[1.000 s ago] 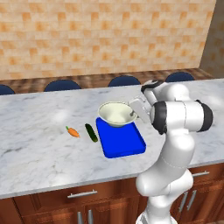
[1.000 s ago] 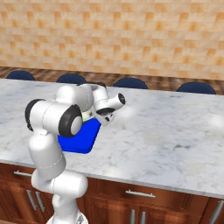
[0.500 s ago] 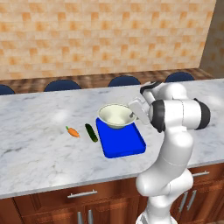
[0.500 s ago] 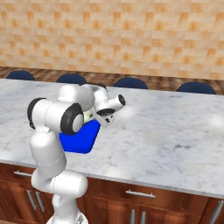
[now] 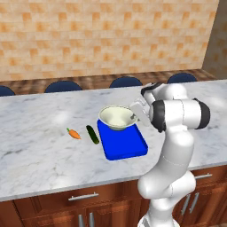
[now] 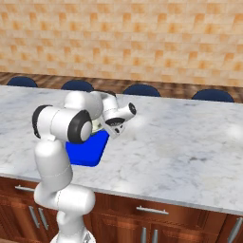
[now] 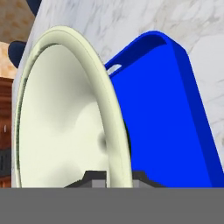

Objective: Place the two vegetables and bowl onto the tray for setting up a vegetable dip station.

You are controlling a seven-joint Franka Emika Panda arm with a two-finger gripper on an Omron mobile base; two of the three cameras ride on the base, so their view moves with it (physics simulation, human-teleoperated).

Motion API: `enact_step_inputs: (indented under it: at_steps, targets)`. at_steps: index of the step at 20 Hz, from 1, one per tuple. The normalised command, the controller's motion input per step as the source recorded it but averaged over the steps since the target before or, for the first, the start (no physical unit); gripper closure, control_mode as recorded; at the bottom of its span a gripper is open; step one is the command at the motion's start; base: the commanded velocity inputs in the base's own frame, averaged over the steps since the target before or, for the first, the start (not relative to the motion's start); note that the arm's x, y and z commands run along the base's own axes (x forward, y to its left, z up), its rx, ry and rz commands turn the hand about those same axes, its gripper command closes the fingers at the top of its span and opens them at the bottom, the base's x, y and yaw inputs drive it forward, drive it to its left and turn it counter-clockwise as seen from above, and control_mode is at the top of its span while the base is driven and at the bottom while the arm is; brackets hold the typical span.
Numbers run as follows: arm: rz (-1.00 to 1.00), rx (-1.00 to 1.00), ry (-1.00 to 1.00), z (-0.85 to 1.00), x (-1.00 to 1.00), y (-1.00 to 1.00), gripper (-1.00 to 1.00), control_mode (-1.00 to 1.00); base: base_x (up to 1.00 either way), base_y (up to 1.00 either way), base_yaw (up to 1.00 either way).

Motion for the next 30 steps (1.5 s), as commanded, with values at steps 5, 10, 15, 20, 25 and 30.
enact_step_inputs:
  at_steps: [5,10,15,20,25,30]
  targets:
    - [0.0,0.0,0.0,-0.02,0.09,0.0,1.0,-1.0,0.0,0.0,0.0]
    - [0.0,0.0,0.0,-0.03,0.04,0.0,1.0,-1.0,0.0,0.0,0.0]
    - [0.0,0.0,0.0,-0.05,0.01,0.0,1.0,-1.0,0.0,0.0,0.0]
    - [0.0,0.0,0.0,-0.03,0.02,0.0,1.0,-1.0,0.0,0.0,0.0]
    - [0.0,0.0,0.0,-0.06,0.01,0.0,1.0,-1.0,0.0,0.0,0.0]
    - [0.0,0.0,0.0,-0.08,0.0,0.0,1.0,-1.0,0.0,0.0,0.0]
